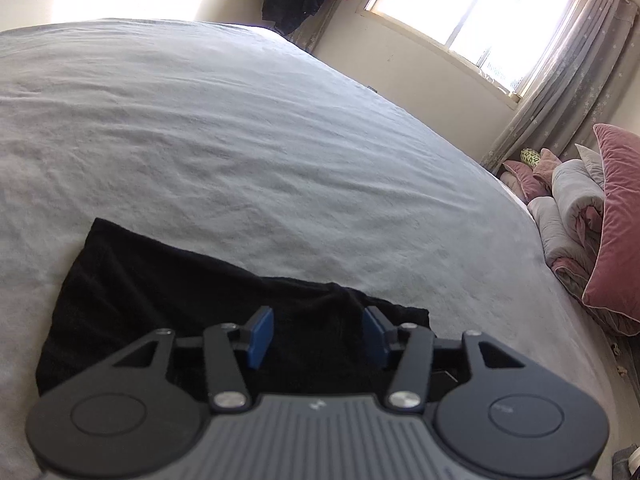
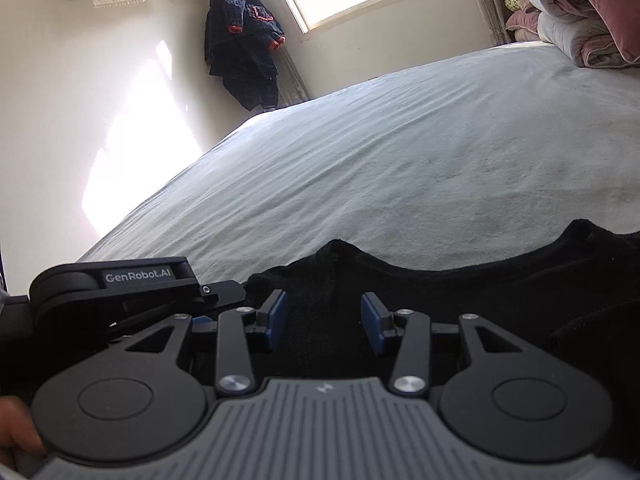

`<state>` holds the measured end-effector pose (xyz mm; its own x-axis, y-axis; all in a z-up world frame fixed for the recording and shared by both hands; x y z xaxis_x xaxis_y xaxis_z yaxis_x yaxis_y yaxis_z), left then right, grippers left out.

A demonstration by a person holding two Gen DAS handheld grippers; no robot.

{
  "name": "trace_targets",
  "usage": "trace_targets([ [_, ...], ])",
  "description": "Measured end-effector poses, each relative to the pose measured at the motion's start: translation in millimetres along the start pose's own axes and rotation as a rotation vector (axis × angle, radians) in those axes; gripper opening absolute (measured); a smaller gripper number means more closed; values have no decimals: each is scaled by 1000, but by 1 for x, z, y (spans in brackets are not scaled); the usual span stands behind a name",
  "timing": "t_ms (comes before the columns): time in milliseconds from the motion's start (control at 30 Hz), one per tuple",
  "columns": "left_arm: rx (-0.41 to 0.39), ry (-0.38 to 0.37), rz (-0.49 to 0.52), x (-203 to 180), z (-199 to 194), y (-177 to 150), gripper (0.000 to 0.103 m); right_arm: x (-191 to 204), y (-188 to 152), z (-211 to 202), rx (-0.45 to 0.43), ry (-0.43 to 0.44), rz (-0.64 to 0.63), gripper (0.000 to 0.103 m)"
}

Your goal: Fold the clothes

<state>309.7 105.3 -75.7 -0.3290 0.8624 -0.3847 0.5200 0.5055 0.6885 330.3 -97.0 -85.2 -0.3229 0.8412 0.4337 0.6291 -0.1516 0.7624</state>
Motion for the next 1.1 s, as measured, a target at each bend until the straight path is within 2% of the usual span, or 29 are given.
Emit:
trace_targets([
  [33,-20,23,35,5,-8,5,63,-1,0,0,5,-4,6,46],
  [100,-50,72,96,20,-20,14,64,-1,0,2,15,0,11,46],
  [200,-63,146,130,51,-28,29,64,3,-1,1,20,21,16,46],
  [400,12,182,190,97,-7,40,64,9,-4,3,27,41,1,47],
  [567,7,119,154,118,4,27,60,13,-9,8,46,32,-23,47],
  [600,-1,103,182,115,3,26,58,14,-10,9,49,32,-25,47],
  [667,-8,47,228,108,2,24,43,17,-12,11,54,37,-28,47],
  [733,6,-4,218,104,5,22,13,21,-14,12,60,48,-32,47],
  [767,11,-8,207,103,5,23,7,23,-15,13,61,51,-38,47],
  [867,23,-36,166,101,3,24,5,29,-18,13,63,60,-57,48],
  [967,30,-120,120,84,-3,28,4,33,-19,12,71,105,-35,48],
  [1100,40,-214,111,47,-12,33,4,32,-15,10,75,165,27,48],
])
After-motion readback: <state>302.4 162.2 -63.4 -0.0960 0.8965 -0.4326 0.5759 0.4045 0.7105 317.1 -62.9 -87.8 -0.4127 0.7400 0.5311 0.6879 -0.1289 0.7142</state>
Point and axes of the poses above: each gripper's, at about its wrist camera, not at the fingertips, and z roughly the way its jaws point, x to its left, y to its top, the point moved 9 cm from there along z, roughly the way its jaws point, and after that the axes turned 2 degrees about x, right-handed, at the moved point
